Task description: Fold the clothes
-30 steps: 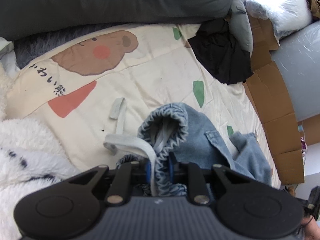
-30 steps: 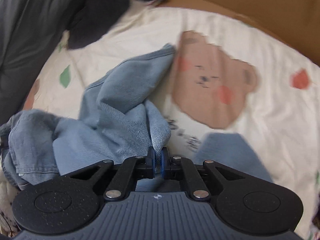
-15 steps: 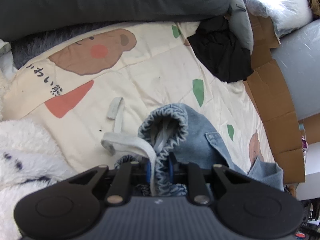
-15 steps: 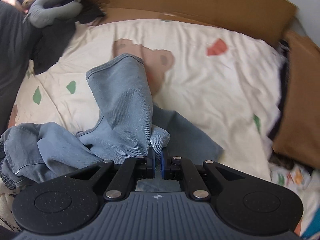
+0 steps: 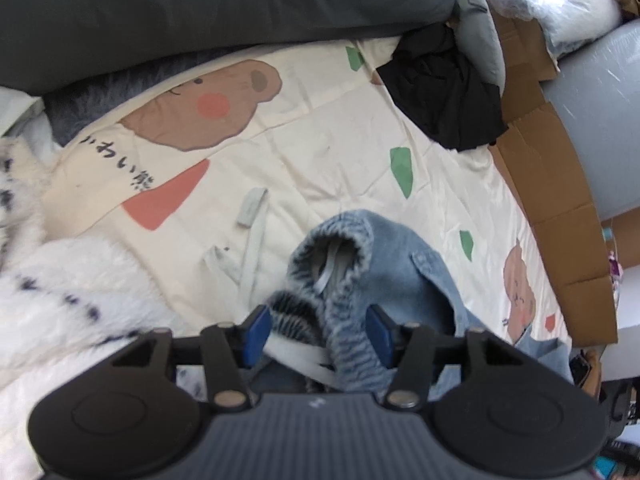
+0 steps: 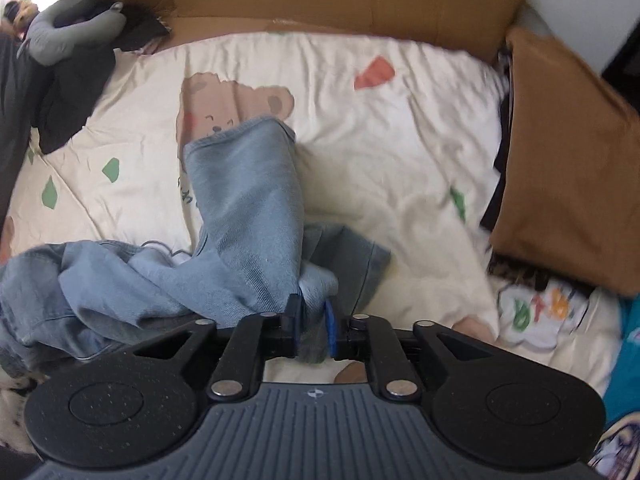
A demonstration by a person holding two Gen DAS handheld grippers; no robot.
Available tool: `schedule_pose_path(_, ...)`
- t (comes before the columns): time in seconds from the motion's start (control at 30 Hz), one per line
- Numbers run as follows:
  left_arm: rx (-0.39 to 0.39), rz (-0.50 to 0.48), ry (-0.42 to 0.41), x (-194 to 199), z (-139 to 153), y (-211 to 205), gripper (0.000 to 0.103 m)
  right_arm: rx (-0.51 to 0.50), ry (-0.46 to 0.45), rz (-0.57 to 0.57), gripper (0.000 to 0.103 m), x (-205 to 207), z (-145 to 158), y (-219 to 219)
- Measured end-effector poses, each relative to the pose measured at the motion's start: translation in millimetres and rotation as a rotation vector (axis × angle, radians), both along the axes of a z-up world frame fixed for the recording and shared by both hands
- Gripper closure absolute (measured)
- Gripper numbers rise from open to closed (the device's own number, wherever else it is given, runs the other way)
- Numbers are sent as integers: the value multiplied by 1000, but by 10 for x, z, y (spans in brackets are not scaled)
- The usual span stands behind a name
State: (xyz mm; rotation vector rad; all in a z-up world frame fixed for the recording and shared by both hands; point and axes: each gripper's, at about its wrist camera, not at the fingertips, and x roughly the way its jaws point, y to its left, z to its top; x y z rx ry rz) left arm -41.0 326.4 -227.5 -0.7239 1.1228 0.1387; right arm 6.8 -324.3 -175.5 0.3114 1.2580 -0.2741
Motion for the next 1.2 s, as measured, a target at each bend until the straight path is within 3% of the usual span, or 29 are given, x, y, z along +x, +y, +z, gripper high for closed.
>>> schedule_pose_path(0.17,-24,-10,36,-159,-34,-49,43,-17,-31,31,76,98,96,-11)
schedule_pose_path(0.6,-200,-114,82,-299,-481,-473,36,-15,-120,177,76,530,301,156)
schedule_pose_path(1.0,-193,-129,65,-255,-774,-565,32,48,-170,359,72,754,124,674)
schedule_pose_path(1.03,-192,-134,55,-244,-782,-577,33,54,-180,371,70,775,97,732)
schedule_pose_path(1.2,-186,-160,-21,-145,-665,-603,61,69,-196,495,70,862,14,1048)
